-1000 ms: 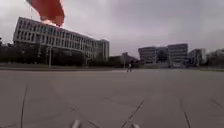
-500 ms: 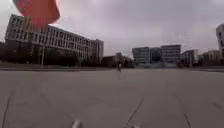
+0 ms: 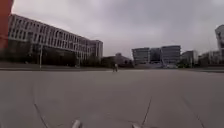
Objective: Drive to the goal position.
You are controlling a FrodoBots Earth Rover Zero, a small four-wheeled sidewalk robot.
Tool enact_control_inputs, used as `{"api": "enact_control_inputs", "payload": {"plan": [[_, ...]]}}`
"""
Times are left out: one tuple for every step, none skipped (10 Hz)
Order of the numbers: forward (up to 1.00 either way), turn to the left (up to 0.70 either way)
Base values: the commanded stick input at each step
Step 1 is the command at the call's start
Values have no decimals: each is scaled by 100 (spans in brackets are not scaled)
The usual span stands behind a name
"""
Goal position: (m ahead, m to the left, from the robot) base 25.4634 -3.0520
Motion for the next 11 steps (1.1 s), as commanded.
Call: {"api": "enact_control_inputs", "payload": {"plan": [[70, -23], [70, -12], [70, 0], [70, 0], [70, 0], [70, 0], [70, 0], [70, 0], [70, -15], [70, -28], [70, -31]]}}
